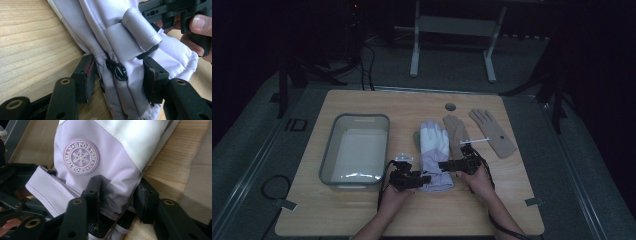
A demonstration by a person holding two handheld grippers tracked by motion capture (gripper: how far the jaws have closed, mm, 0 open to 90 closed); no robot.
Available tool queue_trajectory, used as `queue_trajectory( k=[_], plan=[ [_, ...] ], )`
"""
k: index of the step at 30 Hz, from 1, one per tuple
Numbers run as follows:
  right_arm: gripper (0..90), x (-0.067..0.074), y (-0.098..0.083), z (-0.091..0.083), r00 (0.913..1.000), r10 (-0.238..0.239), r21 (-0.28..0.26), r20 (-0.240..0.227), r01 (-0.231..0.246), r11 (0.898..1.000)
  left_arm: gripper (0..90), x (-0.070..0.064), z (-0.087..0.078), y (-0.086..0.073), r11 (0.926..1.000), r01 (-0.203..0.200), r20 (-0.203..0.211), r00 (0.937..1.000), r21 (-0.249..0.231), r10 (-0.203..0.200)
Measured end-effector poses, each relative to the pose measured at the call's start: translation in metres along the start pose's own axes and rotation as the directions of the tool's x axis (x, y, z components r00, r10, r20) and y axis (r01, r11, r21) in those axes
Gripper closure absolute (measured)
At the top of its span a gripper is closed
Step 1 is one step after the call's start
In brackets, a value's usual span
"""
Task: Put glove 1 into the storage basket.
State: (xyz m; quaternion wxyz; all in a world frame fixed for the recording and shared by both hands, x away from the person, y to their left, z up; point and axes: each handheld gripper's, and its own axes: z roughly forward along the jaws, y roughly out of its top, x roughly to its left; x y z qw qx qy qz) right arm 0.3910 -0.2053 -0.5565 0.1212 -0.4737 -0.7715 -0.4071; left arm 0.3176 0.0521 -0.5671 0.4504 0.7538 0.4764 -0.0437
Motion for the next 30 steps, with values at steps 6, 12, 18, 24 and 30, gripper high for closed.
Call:
queue_trajectory(
  k=[6, 12, 18, 24, 30],
  plan=[
    [72.5, 0.008, -0.003, -0.002, 0.9969, -0.055, -0.025, 0.057, 0.056, 0.998, 62.5, 0.003, -0.002, 0.003, 0.9994, 0.028, 0.022, 0.9994, 0.019, -0.028],
    [76.3, 0.019, -0.003, -0.006, 0.9889, -0.094, -0.026, 0.114, 0.098, 0.995, 70.8, -0.007, -0.005, 0.01, 0.9988, -0.009, -0.014, 0.9998, 0.048, 0.01],
    [76.8, 0.031, 0.0, -0.013, 0.9824, -0.115, -0.044, 0.147, 0.123, 0.991, 72.1, -0.015, -0.012, 0.018, 0.9983, -0.029, -0.017, 0.9994, 0.051, 0.03],
    [76.7, 0.047, 0.008, -0.034, 0.9778, -0.138, -0.086, 0.158, 0.153, 0.985, 72.4, -0.029, -0.026, 0.034, 0.9966, -0.07, -0.005, 0.9975, 0.045, 0.07],
    [76.7, 0.063, 0.017, -0.045, 0.9735, -0.158, -0.115, 0.165, 0.179, 0.977, 72.3, -0.034, -0.042, 0.047, 0.9923, -0.116, -0.011, 0.9931, 0.042, 0.117]
  ],
)
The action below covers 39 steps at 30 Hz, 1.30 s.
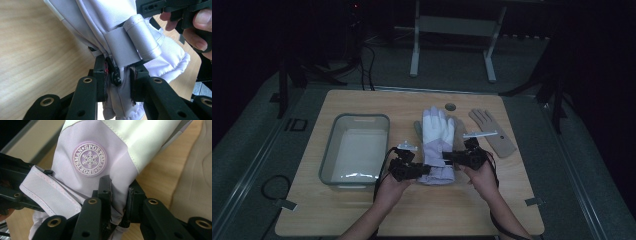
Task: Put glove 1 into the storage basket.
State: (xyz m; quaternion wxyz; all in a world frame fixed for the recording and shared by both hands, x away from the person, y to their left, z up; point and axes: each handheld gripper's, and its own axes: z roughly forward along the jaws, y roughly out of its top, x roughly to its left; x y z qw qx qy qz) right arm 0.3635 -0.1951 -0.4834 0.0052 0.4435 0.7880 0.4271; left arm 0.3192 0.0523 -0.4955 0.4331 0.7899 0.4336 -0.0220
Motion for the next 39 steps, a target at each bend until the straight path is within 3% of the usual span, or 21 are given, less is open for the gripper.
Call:
queue_trajectory(
  k=[13, 20, 31, 39],
  plan=[
    [76.8, 0.033, 0.032, -0.007, 0.9995, -0.027, -0.045, 0.017, 0.028, 0.999, 72.3, 0.005, -0.04, 0.022, 0.9983, -0.058, -0.018, 0.9981, -0.003, 0.058],
    [76.9, 0.053, 0.048, -0.002, 0.9993, -0.037, -0.063, -0.003, 0.037, 0.997, 72.3, 0.014, -0.068, 0.028, 0.9961, -0.087, -0.031, 0.9957, 0.009, 0.088],
    [76.8, 0.092, 0.072, 0.03, 0.9977, -0.053, -0.067, -0.043, 0.05, 0.996, 72.3, 0.045, -0.117, 0.02, 0.9969, -0.079, -0.065, 0.9947, 0.005, 0.079],
    [76.8, 0.125, 0.084, 0.067, 0.995, -0.055, -0.056, -0.083, 0.051, 0.997, 72.2, 0.072, -0.155, 0.008, 0.9971, -0.061, -0.112, 0.9915, 0.044, 0.066]
  ],
)
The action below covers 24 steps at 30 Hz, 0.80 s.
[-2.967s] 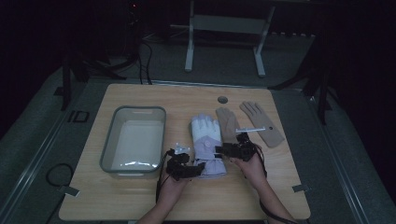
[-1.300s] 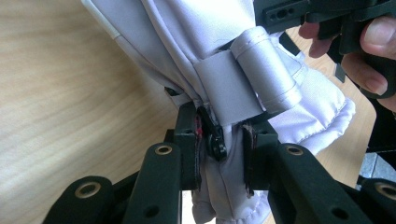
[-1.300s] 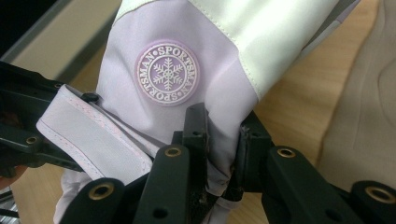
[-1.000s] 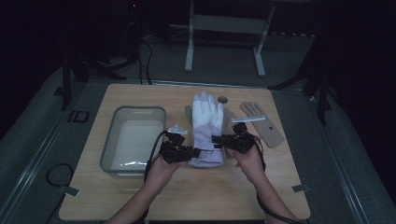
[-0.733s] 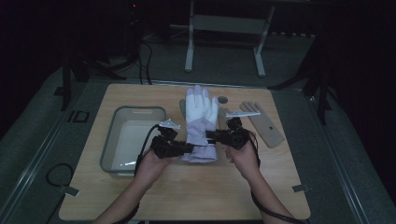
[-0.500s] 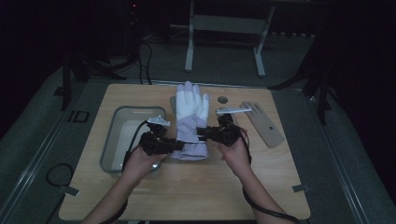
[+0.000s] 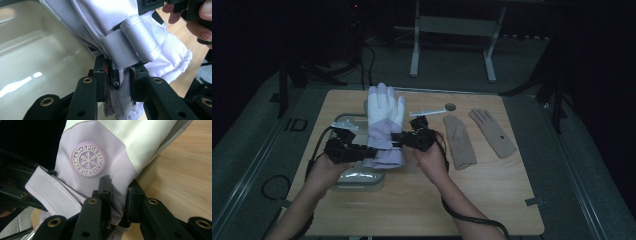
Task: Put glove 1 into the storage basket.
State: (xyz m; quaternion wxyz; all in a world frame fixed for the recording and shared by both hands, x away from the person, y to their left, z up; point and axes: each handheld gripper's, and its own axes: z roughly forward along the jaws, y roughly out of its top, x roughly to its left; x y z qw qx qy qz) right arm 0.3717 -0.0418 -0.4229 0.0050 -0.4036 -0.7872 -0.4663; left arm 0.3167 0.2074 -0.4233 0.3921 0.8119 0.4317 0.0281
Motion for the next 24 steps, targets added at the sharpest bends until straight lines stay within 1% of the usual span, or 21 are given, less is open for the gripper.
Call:
queue_trajectory(
  k=[3, 4, 7, 8, 11, 12, 13, 14, 16, 17, 18, 19, 20, 24],
  plan=[
    [76.9, 0.013, 0.004, 0.017, 1.0, -0.006, 0.011, -0.005, 0.006, 1.0, 72.3, 0.013, -0.012, -0.007, 0.9998, 0.013, -0.008, 0.9999, 0.017, -0.013],
    [76.9, 0.017, 0.005, 0.023, 1.0, -0.005, 0.016, -0.008, 0.005, 1.0, 72.3, 0.018, -0.015, -0.01, 0.9995, 0.024, -0.007, 0.9997, 0.021, -0.024],
    [76.9, 0.027, 0.007, 0.039, 0.9999, 0.005, 0.028, -0.014, -0.004, 1.0, 72.3, 0.03, -0.024, -0.016, 0.9983, 0.031, -0.017, 0.9994, 0.049, -0.03],
    [76.9, 0.03, 0.007, 0.045, 0.9998, 0.008, 0.031, -0.016, -0.008, 0.999, 72.3, 0.034, -0.027, -0.018, 0.9979, 0.033, -0.014, 0.9994, 0.056, -0.033],
    [76.9, 0.038, 0.008, 0.059, 0.9996, 0.01, 0.04, -0.026, -0.009, 0.999, 72.3, 0.047, -0.034, -0.023, 0.9962, 0.048, -0.001, 0.9989, 0.073, -0.048],
    [76.9, 0.039, 0.007, 0.062, 0.9995, 0.014, 0.043, -0.029, -0.013, 0.999, 72.3, 0.05, -0.035, -0.025, 0.9956, 0.047, -0.001, 0.9989, 0.081, -0.047],
    [76.9, 0.039, 0.007, 0.062, 0.9995, 0.014, 0.043, -0.029, -0.013, 0.999, 72.2, 0.05, -0.035, -0.025, 0.9956, 0.047, -0.001, 0.9989, 0.081, -0.047],
    [76.9, 0.041, 0.007, 0.066, 0.9995, 0.016, 0.047, -0.028, -0.014, 0.999, 72.2, 0.054, -0.035, -0.027, 0.9951, 0.041, -0.001, 0.9991, 0.09, -0.041],
    [76.9, 0.042, 0.003, 0.075, 0.9994, 0.024, 0.05, -0.024, -0.023, 0.999, 72.2, 0.059, -0.03, -0.032, 0.9938, 0.051, 0.0, 0.9987, 0.099, -0.051],
    [76.9, 0.04, -0.001, 0.079, 0.9992, 0.034, 0.055, -0.023, -0.033, 0.998, 72.2, 0.061, -0.025, -0.035, 0.993, 0.051, -0.003, 0.9987, 0.107, -0.051],
    [76.9, 0.038, -0.003, 0.083, 0.999, 0.04, 0.068, -0.02, -0.039, 0.997, 72.2, 0.063, -0.021, -0.037, 0.992, 0.051, -0.004, 0.9987, 0.116, -0.051],
    [76.9, 0.036, -0.006, 0.087, 0.9992, 0.038, 0.082, -0.011, -0.037, 0.996, 72.2, 0.065, -0.014, -0.041, 0.9902, 0.064, -0.001, 0.9979, 0.124, -0.064],
    [76.9, 0.033, -0.01, 0.091, 0.9994, 0.034, 0.102, -0.001, -0.034, 0.994, 72.1, 0.066, -0.011, -0.043, 0.989, 0.066, 0.004, 0.9977, 0.133, -0.067],
    [76.8, 0.024, -0.019, 0.101, 0.999, 0.042, 0.155, 0.018, -0.044, 0.987, 72.1, 0.07, 0.006, -0.051, 0.9833, 0.086, 0.013, 0.9959, 0.16, -0.089]
  ],
)
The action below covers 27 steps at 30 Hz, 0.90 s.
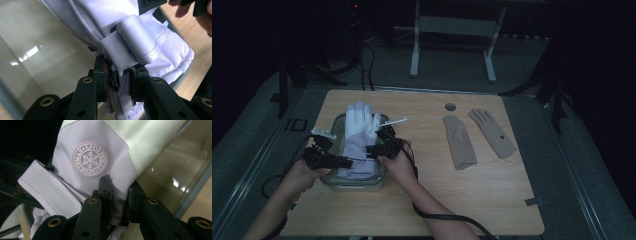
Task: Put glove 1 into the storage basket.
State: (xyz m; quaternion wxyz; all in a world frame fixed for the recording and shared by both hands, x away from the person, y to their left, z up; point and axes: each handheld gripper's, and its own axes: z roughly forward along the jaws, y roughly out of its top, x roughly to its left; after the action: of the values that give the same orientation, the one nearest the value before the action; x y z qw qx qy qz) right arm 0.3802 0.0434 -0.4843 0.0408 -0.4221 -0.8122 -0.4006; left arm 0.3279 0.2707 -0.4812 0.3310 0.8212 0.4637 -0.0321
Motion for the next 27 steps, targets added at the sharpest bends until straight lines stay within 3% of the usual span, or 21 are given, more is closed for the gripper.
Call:
queue_trajectory(
  k=[7, 11, 15, 18, 23, 24, 25, 27],
  plan=[
    [75.8, -0.004, -0.004, 0.011, 0.9994, 0.006, 0.105, 0.033, -0.009, 0.994, 71.4, -0.002, 0.012, -0.005, 0.9978, 0.017, -0.023, 0.9996, 0.064, -0.015],
    [75.2, 0.002, -0.005, 0.015, 0.9973, -0.024, 0.136, 0.07, 0.015, 0.991, 69.7, -0.003, 0.017, -0.008, 0.9967, 0.019, -0.034, 0.9993, 0.079, -0.017],
    [73.2, 0.004, -0.003, 0.017, 0.996, -0.034, 0.161, 0.083, 0.02, 0.987, 62.5, -0.01, 0.022, -0.006, 0.9932, -0.009, -0.091, 0.9956, 0.116, 0.02],
    [67.7, 0.007, -0.002, 0.018, 0.9924, -0.067, 0.166, 0.103, 0.05, 0.985, 54.3, -0.017, 0.025, -0.007, 0.9922, -0.036, -0.159, 0.9857, 0.119, 0.055],
    [45.7, 0.012, 0.001, 0.017, 0.9874, -0.105, 0.139, 0.118, 0.088, 0.986, 41.8, -0.021, 0.022, -0.01, 0.9972, -0.033, -0.216, 0.9754, 0.066, 0.046],
    [36.2, 0.014, 0.003, 0.017, 0.9829, -0.123, 0.136, 0.136, 0.105, 0.985, 37.0, -0.021, 0.02, -0.01, 0.9988, -0.026, -0.216, 0.9758, 0.043, 0.035],
    [29.7, 0.014, 0.004, 0.016, 0.9836, -0.135, 0.128, 0.12, 0.119, 0.985, 32.5, -0.021, 0.018, -0.011, 0.9997, -0.017, -0.207, 0.9781, 0.015, 0.02],
    [27.0, 0.013, 0.005, 0.014, 0.9829, -0.156, 0.133, 0.097, 0.143, 0.981, 24.2, -0.022, 0.012, -0.011, 0.9993, -0.01, -0.203, 0.9791, -0.036, 0.002]
  ],
)
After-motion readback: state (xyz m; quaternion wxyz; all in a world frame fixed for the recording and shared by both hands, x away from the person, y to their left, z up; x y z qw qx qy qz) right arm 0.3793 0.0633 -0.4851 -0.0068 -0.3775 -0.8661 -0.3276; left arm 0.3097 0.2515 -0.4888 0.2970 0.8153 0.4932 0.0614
